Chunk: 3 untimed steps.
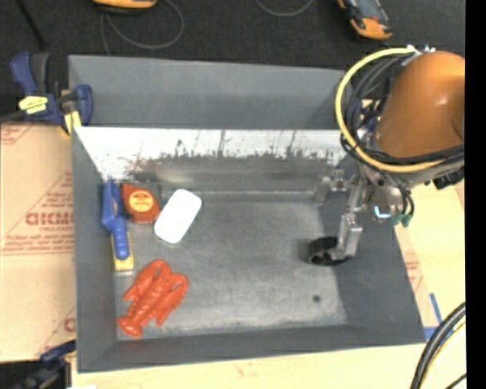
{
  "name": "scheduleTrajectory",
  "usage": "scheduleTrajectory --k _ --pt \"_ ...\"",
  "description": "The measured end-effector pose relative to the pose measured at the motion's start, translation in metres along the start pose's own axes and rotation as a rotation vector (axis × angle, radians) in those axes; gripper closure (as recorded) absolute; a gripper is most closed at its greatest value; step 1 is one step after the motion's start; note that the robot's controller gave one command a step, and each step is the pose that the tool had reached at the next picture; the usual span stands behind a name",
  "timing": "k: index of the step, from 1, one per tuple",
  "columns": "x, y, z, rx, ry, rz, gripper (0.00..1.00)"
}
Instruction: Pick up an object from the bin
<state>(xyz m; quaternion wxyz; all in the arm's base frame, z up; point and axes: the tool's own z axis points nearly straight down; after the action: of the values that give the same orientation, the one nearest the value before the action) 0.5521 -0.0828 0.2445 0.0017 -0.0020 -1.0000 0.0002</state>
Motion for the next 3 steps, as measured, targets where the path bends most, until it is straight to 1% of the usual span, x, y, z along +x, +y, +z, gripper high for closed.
scheduleTrajectory --k 1,2,3 --pt "-0.001 0.0 -0.005 0.001 -0.007 -0.002 0.0" --pt "0.021 -0.032 0.043 0.002 -0.01 -0.095 0.0" --pt "0.035 -0.043 0.073 0.0 -0.006 0.005 0.0"
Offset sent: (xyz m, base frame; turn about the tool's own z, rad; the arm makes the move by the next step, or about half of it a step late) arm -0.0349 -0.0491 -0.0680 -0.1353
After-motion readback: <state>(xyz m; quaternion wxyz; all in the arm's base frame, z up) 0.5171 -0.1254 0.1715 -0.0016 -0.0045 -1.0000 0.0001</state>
